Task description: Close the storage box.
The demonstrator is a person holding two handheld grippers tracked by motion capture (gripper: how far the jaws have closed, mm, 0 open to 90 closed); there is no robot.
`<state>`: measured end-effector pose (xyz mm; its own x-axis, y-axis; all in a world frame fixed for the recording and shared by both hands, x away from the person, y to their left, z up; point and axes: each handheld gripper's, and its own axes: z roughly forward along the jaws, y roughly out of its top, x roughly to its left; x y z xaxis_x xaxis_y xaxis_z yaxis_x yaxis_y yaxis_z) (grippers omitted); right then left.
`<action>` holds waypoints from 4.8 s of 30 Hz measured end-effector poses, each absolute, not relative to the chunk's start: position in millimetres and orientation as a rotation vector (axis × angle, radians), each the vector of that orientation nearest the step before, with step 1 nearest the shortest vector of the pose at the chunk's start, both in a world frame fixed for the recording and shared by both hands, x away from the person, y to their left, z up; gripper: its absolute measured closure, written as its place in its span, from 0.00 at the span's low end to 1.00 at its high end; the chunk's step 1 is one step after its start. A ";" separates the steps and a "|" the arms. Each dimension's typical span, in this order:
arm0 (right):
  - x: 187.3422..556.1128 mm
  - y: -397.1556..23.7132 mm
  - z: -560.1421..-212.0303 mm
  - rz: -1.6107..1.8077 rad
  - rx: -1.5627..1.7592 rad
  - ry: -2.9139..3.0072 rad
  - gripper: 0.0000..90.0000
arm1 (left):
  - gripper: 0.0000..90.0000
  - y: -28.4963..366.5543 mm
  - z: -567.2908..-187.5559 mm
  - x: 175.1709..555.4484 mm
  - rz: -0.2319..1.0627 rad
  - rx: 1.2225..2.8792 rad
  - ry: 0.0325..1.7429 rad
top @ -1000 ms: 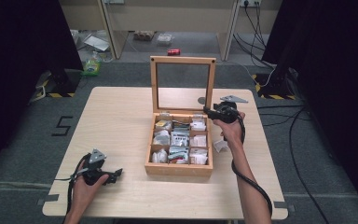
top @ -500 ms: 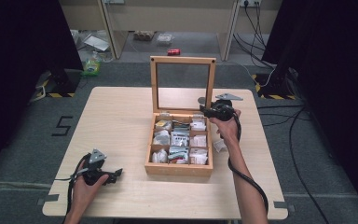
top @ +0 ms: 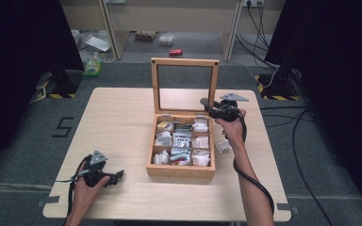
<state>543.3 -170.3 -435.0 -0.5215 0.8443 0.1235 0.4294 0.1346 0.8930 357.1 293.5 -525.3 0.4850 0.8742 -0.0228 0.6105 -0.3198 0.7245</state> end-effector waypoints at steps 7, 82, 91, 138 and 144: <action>540.6 -175.4 -433.9 1.375 1.232 1.998 0.65 | 0.00 293.6 -525.3 357.1 0.496 2.051 1.220; 499.8 -176.1 -434.8 1.390 1.142 1.978 0.64 | 0.00 293.5 -525.4 357.1 0.496 2.048 1.220; 492.3 -177.8 -436.5 1.427 1.137 1.967 0.62 | 0.00 293.3 -525.5 357.1 0.496 2.046 1.222; 439.6 -189.6 -422.9 1.432 1.092 2.057 0.59 | 0.00 293.3 -525.5 357.1 0.496 2.047 1.221; 435.8 -189.3 -425.3 1.409 1.104 2.072 0.59 | 0.00 293.3 -525.4 357.0 0.497 2.047 1.221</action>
<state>435.8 -189.3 -425.3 -0.6077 0.7877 0.1012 0.3835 0.1795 0.9059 357.0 293.3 -525.4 0.4843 0.8746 -0.0238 0.6096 -0.3178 0.7262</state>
